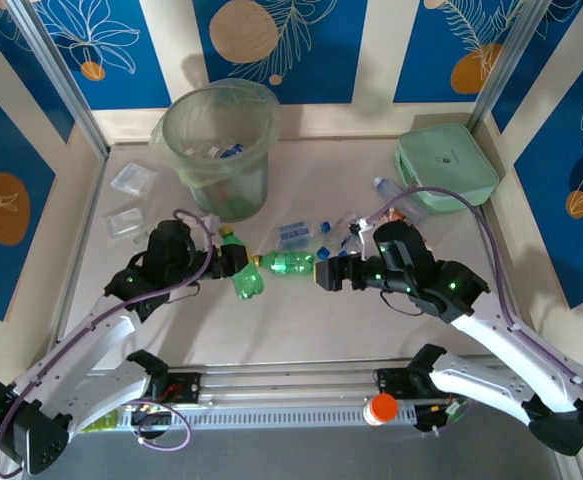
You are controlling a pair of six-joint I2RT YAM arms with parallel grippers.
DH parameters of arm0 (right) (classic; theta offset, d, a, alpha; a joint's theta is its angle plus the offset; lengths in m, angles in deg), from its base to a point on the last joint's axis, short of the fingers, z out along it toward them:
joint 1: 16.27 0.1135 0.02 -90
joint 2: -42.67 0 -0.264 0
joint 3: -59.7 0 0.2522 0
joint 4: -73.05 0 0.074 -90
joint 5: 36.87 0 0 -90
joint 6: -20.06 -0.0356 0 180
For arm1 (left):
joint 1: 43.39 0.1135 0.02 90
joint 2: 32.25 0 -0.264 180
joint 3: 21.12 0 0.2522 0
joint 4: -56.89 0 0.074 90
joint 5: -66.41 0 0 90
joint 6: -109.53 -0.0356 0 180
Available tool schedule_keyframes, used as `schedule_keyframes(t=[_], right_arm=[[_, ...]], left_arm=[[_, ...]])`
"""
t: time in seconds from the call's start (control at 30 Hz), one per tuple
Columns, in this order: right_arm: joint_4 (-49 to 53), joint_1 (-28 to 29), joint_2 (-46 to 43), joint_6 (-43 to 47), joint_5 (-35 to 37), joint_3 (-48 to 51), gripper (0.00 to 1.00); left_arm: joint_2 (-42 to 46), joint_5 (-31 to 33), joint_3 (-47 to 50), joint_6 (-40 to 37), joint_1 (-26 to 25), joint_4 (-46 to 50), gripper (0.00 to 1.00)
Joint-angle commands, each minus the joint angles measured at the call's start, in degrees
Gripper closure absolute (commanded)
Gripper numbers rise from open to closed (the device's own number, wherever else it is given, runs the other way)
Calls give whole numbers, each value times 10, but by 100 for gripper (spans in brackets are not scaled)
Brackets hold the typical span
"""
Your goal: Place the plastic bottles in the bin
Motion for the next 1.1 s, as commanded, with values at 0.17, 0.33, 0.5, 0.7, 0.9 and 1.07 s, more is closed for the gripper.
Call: schedule_keyframes(t=[0.17,0.33,0.5,0.7,0.9,1.07], right_arm=[[-52,-10,10,63,-90,-52,7],[-137,-20,14,114,-150,-48,15],[-192,-66,64,116,-304,-80,16],[-252,-65,141,140,-393,-114,15],[-276,-55,177,149,-426,-123,26],[-260,-36,199,164,-419,-131,40]], left_arm=[[-13,-101,-70,-236,-62,-35,68],[-13,-124,-77,-305,-82,-58,67],[-29,-166,-89,-338,-109,-66,67],[-48,-219,-89,-323,-120,-107,69],[-51,-225,-92,-317,-123,-119,70],[-51,-229,-89,-313,-123,-124,71]])
